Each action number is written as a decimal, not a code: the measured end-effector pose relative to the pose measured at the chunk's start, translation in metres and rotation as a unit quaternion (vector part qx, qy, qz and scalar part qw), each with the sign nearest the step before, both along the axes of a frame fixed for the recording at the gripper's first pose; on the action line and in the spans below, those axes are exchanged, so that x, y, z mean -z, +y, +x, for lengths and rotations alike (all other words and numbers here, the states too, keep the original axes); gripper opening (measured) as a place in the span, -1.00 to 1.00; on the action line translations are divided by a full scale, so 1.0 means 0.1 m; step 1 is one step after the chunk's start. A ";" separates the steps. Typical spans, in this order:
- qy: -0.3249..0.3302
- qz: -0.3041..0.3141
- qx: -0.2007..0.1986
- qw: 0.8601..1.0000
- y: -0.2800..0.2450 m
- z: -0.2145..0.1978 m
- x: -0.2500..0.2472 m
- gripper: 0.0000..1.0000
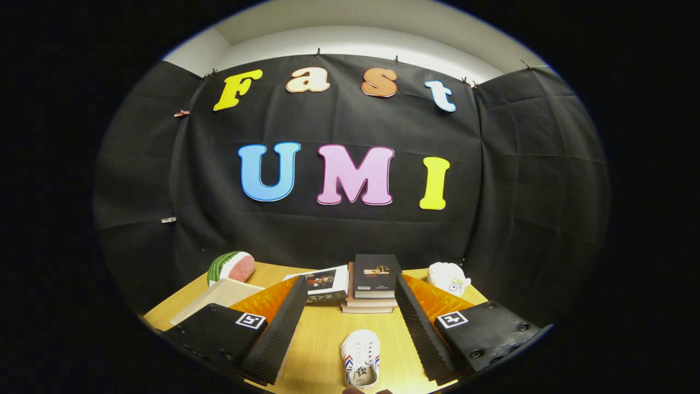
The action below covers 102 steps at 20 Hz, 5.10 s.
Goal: Open the storage box then place both shoes into the box .Put the left shoe in first, then the right shoe, with the right side of both shoes facing outward in a uniform manner.
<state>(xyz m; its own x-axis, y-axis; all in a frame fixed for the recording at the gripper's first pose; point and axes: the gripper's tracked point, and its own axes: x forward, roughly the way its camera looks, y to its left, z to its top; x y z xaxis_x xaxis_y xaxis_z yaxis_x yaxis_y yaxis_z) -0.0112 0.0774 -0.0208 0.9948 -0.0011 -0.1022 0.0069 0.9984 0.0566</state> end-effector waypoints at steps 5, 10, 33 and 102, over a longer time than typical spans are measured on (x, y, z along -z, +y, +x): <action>0.027 0.028 -0.036 0.999 0.15 0.04 0.19 0.95; 0.107 0.110 -0.094 0.984 0.41 0.11 0.62 0.96; 0.444 0.434 -0.237 0.747 1.61 -0.12 1.88 -0.42; 0.497 0.154 -0.140 0.843 -0.26 0.21 3.45 0.16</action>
